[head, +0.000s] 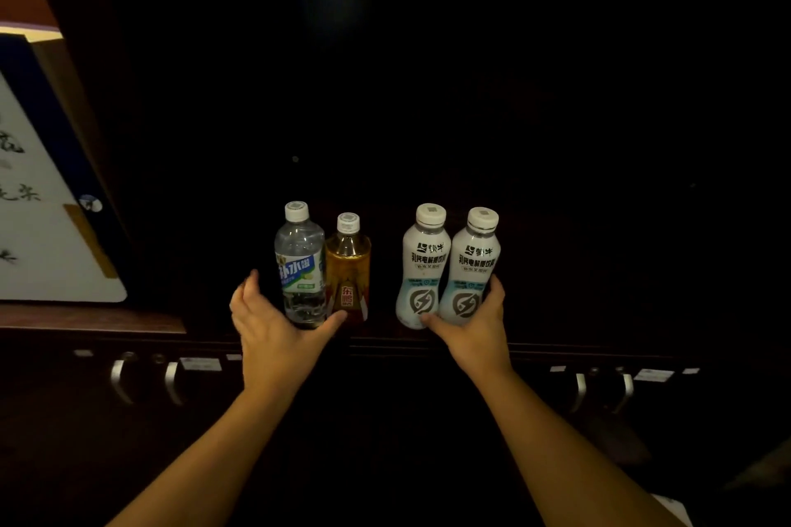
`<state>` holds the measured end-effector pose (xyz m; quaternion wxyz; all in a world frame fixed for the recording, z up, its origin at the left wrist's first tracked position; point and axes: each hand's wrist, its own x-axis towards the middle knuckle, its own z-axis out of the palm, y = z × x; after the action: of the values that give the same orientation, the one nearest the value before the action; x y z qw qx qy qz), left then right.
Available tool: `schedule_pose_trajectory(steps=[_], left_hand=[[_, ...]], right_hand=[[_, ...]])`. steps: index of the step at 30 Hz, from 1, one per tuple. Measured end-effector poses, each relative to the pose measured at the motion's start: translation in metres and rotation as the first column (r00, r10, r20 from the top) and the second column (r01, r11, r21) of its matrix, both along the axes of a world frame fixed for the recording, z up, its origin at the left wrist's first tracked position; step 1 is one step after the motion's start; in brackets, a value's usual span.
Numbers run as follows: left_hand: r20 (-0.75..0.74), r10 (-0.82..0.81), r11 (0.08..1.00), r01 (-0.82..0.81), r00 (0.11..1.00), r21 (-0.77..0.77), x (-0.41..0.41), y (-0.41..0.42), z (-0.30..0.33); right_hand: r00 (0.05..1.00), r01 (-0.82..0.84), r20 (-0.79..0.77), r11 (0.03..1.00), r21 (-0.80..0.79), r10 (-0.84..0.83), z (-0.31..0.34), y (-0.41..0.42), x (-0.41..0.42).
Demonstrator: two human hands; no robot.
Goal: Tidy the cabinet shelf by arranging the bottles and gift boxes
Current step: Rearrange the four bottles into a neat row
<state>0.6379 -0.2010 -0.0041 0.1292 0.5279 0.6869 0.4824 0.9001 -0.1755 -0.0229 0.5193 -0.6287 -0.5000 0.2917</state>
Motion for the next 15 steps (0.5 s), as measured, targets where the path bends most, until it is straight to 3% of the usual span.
schedule_pose_trajectory(steps=[4,11,15], left_hand=[[0.011,-0.071,0.993,0.072,0.997,-0.096,-0.004,0.018,0.001],[0.108,-0.179,0.976,0.19,0.978,-0.108,-0.001,0.034,-0.002],[0.14,-0.16,0.981,0.174,0.977,-0.09,0.002,0.037,-0.005]], right_hand=[[1.0,0.028,-0.006,0.998,0.053,-0.027,-0.002,0.004,-0.013],[0.997,0.081,0.007,0.995,0.063,-0.082,-0.006,0.009,-0.018],[0.995,0.099,0.002,0.993,0.06,-0.1,-0.007,0.01,-0.02]])
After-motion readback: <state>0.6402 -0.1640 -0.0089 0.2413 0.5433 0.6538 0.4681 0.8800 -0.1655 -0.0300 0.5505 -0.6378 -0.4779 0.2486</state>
